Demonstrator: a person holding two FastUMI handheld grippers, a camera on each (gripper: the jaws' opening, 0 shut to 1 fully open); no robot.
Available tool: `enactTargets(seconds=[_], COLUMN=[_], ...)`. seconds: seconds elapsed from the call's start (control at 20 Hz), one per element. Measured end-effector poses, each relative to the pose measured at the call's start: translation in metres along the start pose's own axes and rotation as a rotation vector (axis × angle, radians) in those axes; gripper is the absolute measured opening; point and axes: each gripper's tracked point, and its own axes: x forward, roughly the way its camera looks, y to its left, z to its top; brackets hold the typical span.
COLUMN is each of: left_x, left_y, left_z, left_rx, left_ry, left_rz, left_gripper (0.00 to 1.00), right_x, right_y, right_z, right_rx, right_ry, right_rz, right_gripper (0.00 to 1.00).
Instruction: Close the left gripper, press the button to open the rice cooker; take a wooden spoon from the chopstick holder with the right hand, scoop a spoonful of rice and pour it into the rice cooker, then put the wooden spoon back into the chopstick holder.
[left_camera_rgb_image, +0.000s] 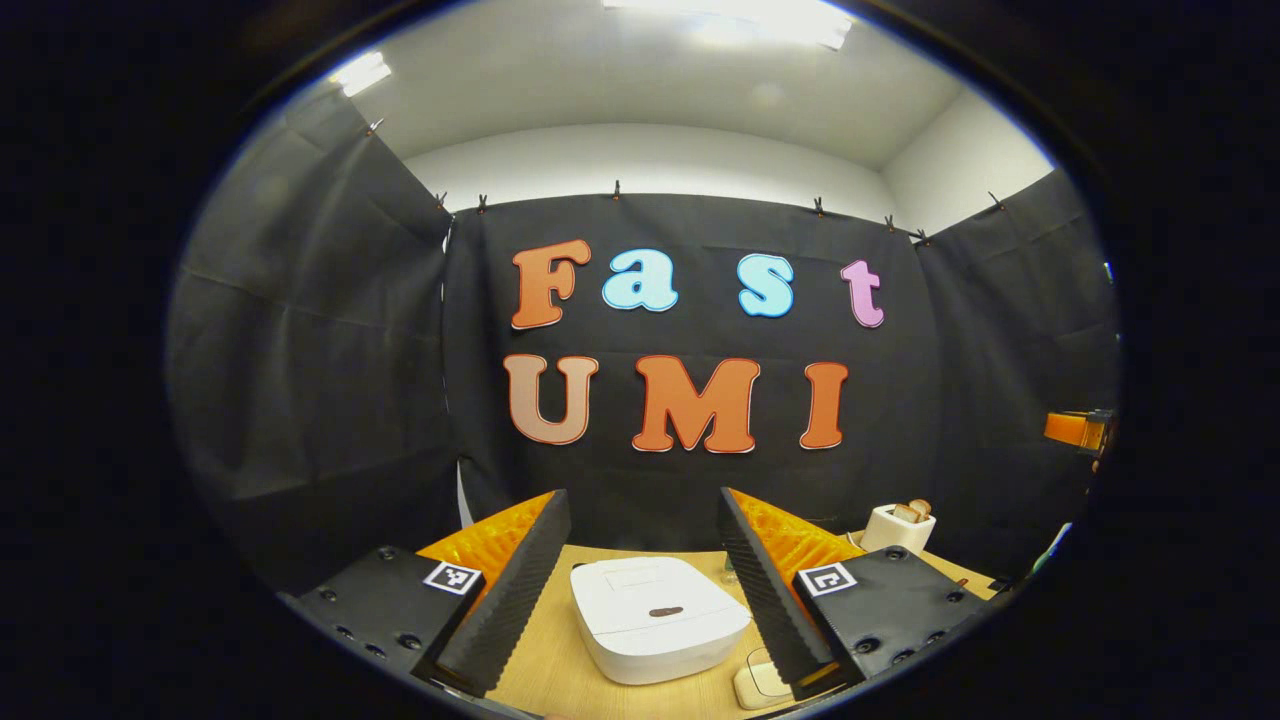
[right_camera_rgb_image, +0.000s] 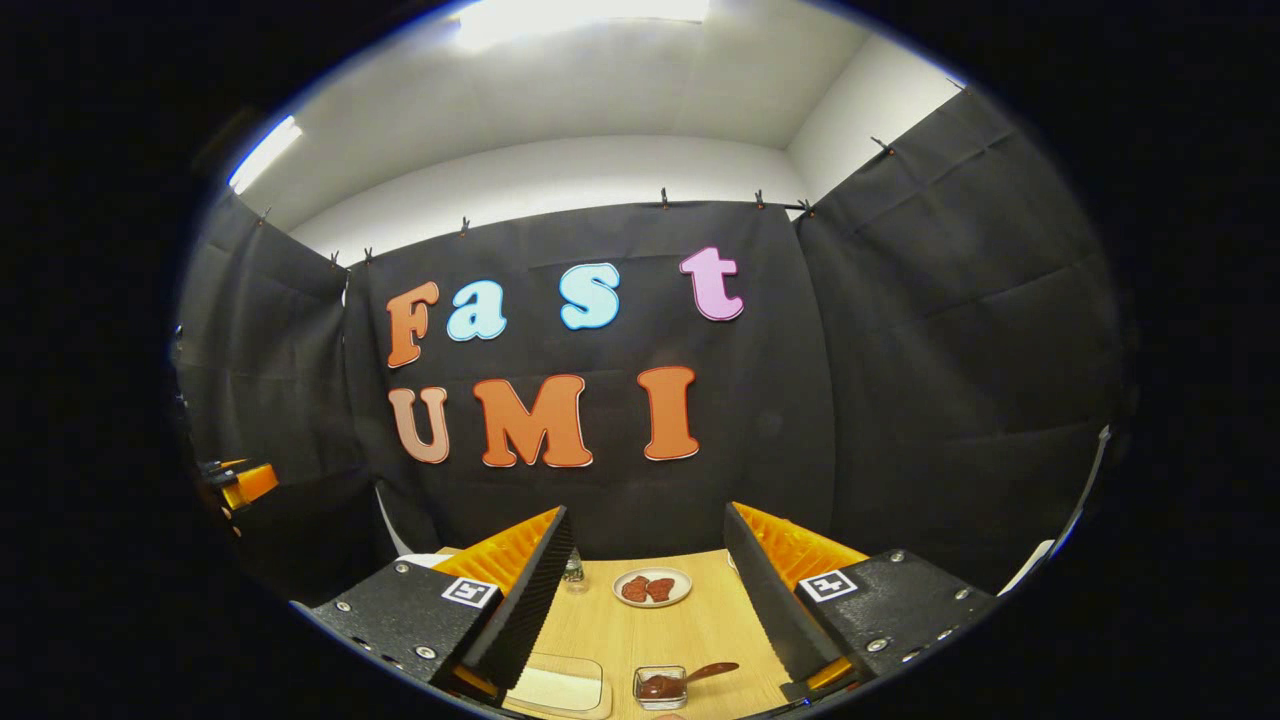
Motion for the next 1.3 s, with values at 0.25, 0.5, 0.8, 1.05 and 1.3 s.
enactTargets(seconds=[0.25, 0.5, 0.8, 1.05, 1.3], left_x=[0.01, 0.022, 0.048, 0.075, 0.116], left_y=[-0.001, -0.013, -0.016, -0.046, -0.052], left_z=[-0.007, -0.018, -0.035, -0.071, -0.125], left_rx=[-0.002, -0.145, -0.095, -0.031, -0.02], left_ry=[0.028, 0.066, 0.114, 0.176, 0.264], left_rz=[-0.007, -0.094, -0.123, -0.16, -0.135], left_gripper=[0.54, 0.08, 0.03, 0.04, 0.03], right_x=[0.001, 0.002, 0.005, 0.016, 0.031], right_y=[0.005, 0.006, -0.002, -0.01, -0.021], right_z=[0.001, -0.004, -0.008, -0.024, -0.048], right_rx=[-0.036, -0.063, -0.026, -0.038, -0.12], right_ry=[-0.015, -0.011, -0.027, -0.011, 0.024], right_rz=[-0.002, -0.001, -0.02, -0.038, -0.056], right_gripper=[0.94, 0.94, 0.94, 0.94, 0.94])
